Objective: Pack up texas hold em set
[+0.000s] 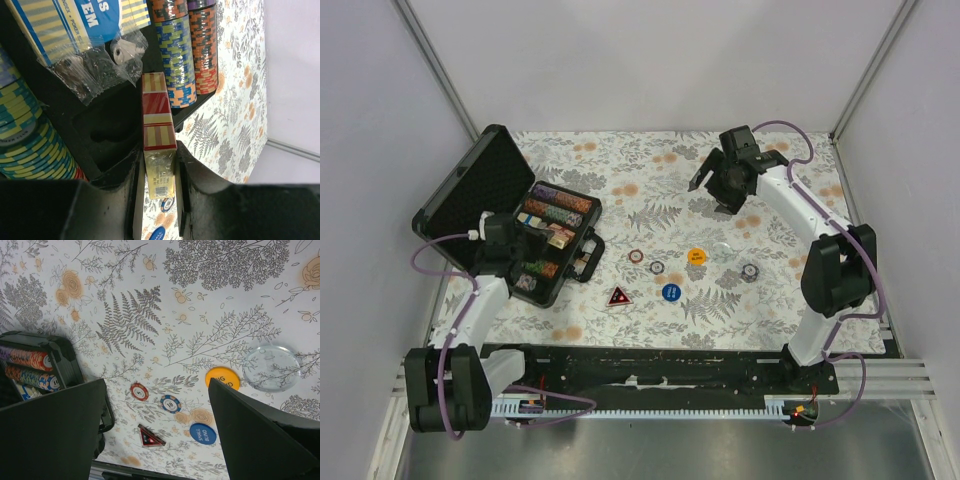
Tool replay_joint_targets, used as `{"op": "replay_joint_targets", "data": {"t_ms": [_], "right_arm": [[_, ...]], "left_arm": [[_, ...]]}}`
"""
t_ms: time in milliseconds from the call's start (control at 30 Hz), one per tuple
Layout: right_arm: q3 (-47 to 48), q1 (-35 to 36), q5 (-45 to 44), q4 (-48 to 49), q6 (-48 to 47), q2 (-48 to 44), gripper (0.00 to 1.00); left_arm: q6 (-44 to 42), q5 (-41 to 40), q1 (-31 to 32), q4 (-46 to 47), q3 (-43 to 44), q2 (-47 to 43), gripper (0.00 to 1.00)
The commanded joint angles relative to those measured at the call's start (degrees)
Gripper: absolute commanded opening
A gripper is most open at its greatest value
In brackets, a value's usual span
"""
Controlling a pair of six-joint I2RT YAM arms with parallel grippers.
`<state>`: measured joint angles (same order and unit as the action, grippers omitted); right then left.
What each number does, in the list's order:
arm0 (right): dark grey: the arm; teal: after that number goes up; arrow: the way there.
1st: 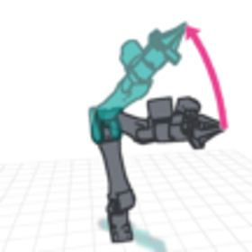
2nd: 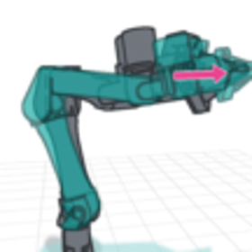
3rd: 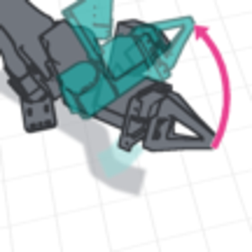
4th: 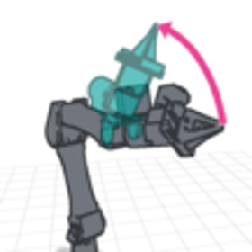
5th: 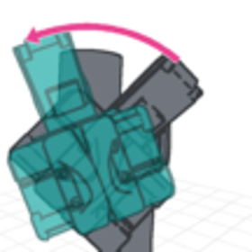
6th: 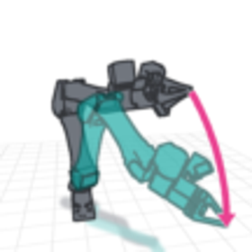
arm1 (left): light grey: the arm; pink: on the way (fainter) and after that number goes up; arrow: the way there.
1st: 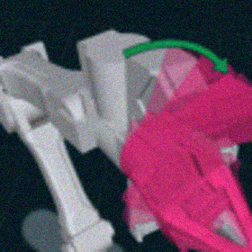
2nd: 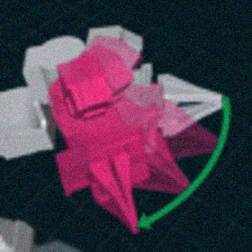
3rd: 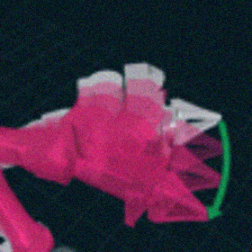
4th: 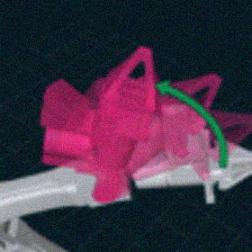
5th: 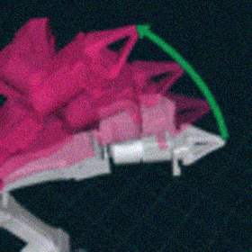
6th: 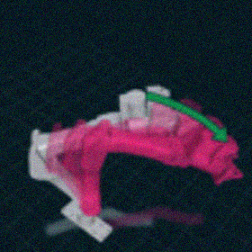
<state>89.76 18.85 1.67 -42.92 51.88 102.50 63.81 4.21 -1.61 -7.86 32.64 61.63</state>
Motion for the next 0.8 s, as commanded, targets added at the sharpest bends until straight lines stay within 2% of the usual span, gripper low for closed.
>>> {"op": "replay_joint_targets", "data": {"t_ms": [0, 167, 333, 433, 667, 767], "right_arm": [[0.9, -0.2, 0.4, 0.9, -0.6, 0.4, 0.91], [1.0, -0.2, 0.9, 1.0, -0.5, 1.2, 0.91], [1.2, -0.3, 1.1, 1.0, -0.4, 1.6, 0.91], [1.4, -0.2, 1.2, 1.0, -0.4, 1.8, 0.91], [2.2, -0.2, 1.7, 1.0, -0.4, 2.6, 0.91], [2.4, -0.2, 1.9, 1.0, -0.1, 2.9, 0.91]], "left_arm": [[1.1, 2.0, -0.9, 5.4, -2.1, 1.3, 0.18], [4.1, 3.9, -2.1, 9.6, -5.0, 3.1, 0.18], [7.2, 5.1, -2.4, 9.0, -6.7, 3.2, 0.15], [6.9, 4.1, -2.4, 5.6, -6.5, 2.1, 0.24], [2.4, 0.8, -2.4, -4.2, -2.6, -0.5, 0.59], [-0.1, -0.1, -2.4, -8.7, 0.5, -1.3, 0.69]]}}
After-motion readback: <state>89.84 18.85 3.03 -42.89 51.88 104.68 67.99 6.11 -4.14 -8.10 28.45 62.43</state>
